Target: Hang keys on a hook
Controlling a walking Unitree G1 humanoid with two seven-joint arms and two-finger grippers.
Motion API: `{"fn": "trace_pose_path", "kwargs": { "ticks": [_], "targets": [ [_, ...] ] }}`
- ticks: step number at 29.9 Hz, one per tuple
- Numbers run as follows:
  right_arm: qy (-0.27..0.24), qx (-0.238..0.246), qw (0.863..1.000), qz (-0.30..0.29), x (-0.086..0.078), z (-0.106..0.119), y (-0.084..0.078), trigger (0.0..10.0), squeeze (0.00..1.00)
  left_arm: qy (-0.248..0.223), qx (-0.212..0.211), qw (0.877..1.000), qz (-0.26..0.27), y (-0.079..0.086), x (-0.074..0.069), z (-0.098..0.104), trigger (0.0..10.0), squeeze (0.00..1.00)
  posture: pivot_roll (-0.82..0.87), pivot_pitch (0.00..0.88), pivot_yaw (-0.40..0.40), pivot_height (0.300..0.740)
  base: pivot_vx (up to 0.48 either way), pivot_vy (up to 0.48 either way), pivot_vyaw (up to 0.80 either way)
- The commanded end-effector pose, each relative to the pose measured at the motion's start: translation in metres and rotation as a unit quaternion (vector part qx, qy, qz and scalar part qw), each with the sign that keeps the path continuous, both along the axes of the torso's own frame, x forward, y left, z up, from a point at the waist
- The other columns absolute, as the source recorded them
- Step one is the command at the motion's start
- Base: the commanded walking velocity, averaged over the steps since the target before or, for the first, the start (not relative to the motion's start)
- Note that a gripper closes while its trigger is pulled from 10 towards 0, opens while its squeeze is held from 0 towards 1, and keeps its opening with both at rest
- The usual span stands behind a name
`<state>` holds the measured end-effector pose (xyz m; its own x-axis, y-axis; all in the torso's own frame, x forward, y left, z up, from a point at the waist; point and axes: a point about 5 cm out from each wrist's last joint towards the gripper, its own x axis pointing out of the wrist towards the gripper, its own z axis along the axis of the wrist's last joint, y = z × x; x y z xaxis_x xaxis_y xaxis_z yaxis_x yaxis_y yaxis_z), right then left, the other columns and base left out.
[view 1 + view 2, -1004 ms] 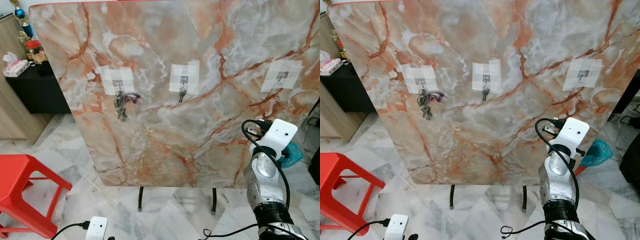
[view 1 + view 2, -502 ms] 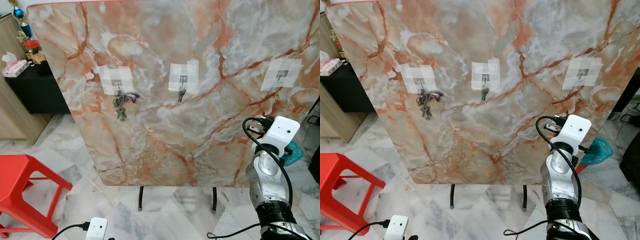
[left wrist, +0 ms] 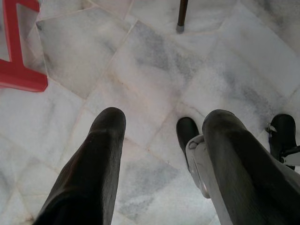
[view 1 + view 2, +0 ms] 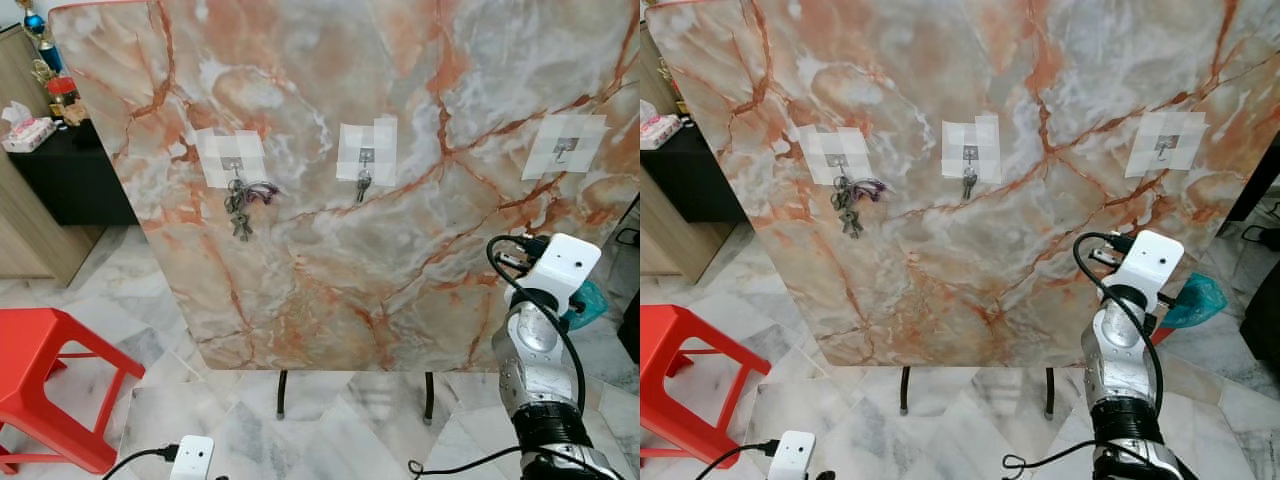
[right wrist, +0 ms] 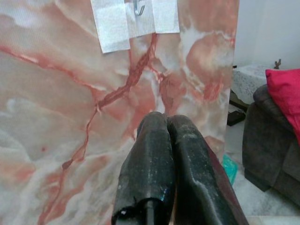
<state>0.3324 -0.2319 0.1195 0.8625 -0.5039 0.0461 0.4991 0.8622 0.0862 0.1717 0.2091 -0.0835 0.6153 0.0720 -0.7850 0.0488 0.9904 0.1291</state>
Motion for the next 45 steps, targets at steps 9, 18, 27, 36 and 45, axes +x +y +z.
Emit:
{"fn": "trace_pose_path", "kwargs": {
  "ticks": [9,18,27,36,45],
  "targets": [
    [-0.009,0.006,1.0,0.002,0.001,0.004,0.002,10.0,0.0,0.016,0.001,1.0,0.005,0.005,-0.008,-0.003,10.0,0.0,-0.03,0.0,0.009,0.74,0.235,0.0,0.0],
    [-0.009,0.005,1.0,0.004,0.002,0.005,0.003,10.0,0.0,0.016,0.0,1.0,0.003,0.003,-0.008,-0.003,10.0,0.0,-0.03,0.0,0.004,0.74,0.291,0.0,0.0],
    [-0.009,0.006,1.0,0.007,0.003,0.005,0.005,10.0,0.0,0.011,-0.003,1.0,0.007,0.002,-0.008,-0.003,10.0,0.0,-0.03,0.0,0.003,0.74,0.168,0.0,0.0],
    [-0.007,0.004,1.0,0.005,0.0,0.003,0.005,10.0,0.0,0.007,-0.006,1.0,0.007,0.001,-0.007,-0.003,10.0,0.0,-0.03,0.0,0.006,0.74,0.0,0.0,0.0],
    [-0.021,-0.053,0.998,0.001,0.003,0.019,-0.003,10.0,0.0,0.008,-0.005,1.0,0.004,0.002,-0.007,-0.003,10.0,0.0,-0.03,0.0,0.008,0.74,0.0,0.0,0.0]
  ]
}}
